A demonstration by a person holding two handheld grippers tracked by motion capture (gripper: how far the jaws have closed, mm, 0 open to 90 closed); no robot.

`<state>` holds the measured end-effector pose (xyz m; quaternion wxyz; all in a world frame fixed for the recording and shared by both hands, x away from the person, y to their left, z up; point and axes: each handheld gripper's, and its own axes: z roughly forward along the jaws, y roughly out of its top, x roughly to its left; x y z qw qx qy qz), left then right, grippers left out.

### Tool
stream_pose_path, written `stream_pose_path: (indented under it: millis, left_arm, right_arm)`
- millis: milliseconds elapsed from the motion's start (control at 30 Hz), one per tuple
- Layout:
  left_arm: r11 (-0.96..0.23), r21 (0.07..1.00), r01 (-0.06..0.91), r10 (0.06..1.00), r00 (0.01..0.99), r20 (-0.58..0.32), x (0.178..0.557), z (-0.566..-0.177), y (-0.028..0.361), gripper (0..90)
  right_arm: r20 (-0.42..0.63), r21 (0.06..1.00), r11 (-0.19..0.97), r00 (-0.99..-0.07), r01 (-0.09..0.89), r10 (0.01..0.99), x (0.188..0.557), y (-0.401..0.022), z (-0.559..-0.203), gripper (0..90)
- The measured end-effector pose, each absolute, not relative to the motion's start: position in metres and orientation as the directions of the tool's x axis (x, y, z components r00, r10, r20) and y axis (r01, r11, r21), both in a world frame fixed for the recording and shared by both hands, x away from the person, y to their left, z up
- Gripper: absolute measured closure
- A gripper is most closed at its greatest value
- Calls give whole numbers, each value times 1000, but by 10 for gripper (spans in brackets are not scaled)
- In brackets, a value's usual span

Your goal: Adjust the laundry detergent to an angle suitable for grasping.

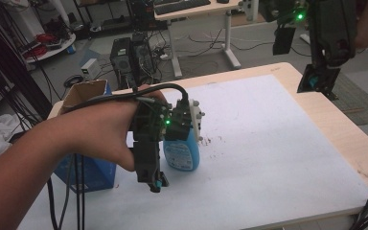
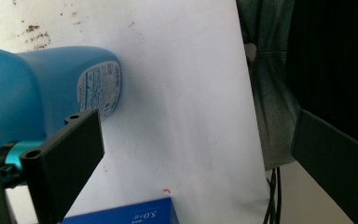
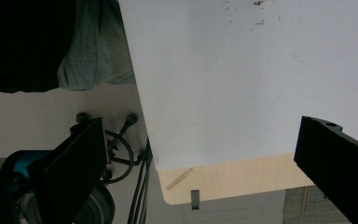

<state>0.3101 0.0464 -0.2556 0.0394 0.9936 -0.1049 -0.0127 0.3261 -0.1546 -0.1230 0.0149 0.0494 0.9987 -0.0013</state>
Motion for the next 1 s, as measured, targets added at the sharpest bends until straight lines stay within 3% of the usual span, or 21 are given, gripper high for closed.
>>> stream_pose_path:
  millis: [567,1000]
  left_arm:
    - [-974,84,-210,-212,977,-19,308,-255,49,27]
    - [-986,57,-157,-157,988,5,295,-243,90,27]
  right_arm:
    - [-34,-5,993,-993,116,115,326,-159,-127,18]
    - [-52,3,991,-990,132,132,315,-156,-125,18]
